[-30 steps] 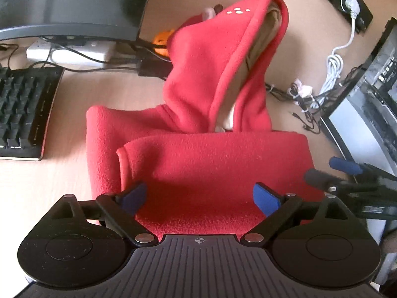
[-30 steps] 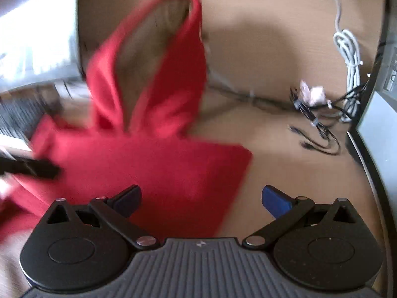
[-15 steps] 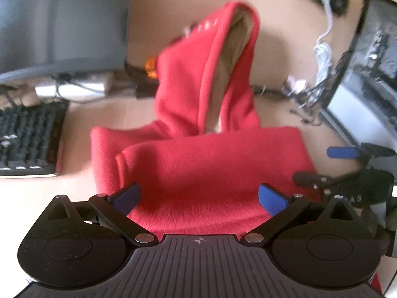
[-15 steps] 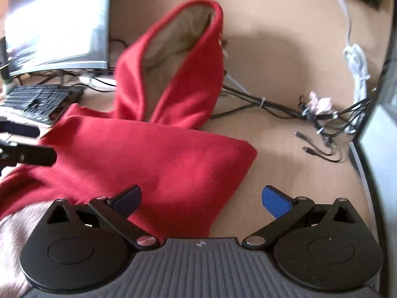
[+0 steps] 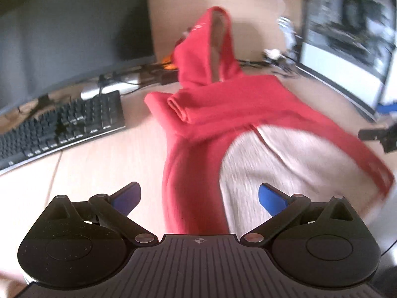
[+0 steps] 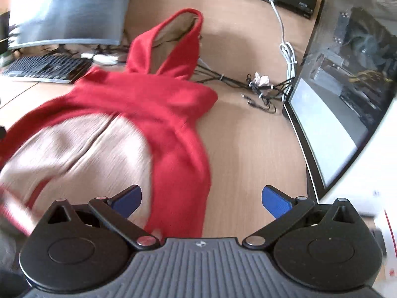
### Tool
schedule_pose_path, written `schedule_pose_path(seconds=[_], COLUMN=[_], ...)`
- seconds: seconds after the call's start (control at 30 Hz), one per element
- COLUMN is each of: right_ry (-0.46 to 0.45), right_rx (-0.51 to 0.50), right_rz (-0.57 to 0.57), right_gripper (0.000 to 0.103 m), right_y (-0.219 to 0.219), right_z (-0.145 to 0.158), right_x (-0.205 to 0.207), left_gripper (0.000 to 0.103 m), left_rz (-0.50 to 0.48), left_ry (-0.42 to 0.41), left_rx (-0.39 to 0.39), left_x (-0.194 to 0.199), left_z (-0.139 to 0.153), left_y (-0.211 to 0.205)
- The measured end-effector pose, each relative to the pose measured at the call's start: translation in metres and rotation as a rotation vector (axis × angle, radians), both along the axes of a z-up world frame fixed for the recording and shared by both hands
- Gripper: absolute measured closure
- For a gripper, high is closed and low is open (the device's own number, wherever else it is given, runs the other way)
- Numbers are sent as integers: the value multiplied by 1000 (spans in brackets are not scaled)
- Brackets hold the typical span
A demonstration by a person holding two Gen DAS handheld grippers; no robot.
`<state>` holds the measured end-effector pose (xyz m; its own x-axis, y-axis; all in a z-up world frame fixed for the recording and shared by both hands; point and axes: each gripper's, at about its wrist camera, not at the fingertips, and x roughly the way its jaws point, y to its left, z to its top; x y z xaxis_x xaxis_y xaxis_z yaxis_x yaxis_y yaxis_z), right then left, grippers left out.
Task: Fold clothes
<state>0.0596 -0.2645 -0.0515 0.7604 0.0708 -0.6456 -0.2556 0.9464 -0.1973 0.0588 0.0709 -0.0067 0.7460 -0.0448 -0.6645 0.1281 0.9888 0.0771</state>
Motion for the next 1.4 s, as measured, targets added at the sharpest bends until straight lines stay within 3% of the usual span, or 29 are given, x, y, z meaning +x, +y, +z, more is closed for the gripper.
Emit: schedule_pose_path(seconds=[0.2,0.33,0.53,0.63,0.8,0.83,0.9,1.03,1.17,1.3,1.4], right_ry=[39,15,-57,-124,-299,-289,-175,-17,11,-48,-120], right_rx=[-31,-53,-145,-184,-122,-157,-245,-261,-184,-106,-78], right_rz=[-22,-112,-206,-255,-247,-232,-194,-179,-171,-181,-213], right_gripper=[0,0,0,0,0,0,0,0,0,0,0], right_y=[-5,-8,-4,-9,-13,-9,-7,-23,-41,-46,-43], right_z=[-12,-27,-47,-35,23,22,6,-10,15,52,72], right_x=[-61,-62,-47,-42,-41,-38,-25,-26,-42,-26,4], left_gripper=[0,0,0,0,0,0,0,0,0,0,0], left_rz=[-93,-136,-137,-87,-3,14,48,115,69,51,92], left_ry=[31,62,67,71,79,81,84,90,145,156,125], left_rx=[44,59,260,249,229,226,218,202,223,149,78], left_x=[-49,-64,-62,-57,-47,-45,-42,-34,-46,-49,-34], left_z=[-7,-18,-40,-32,-20,-17,-12,-2,-4,9,23], left_y=[-1,-4,-18,-9,6,9,15,27,29,37,47])
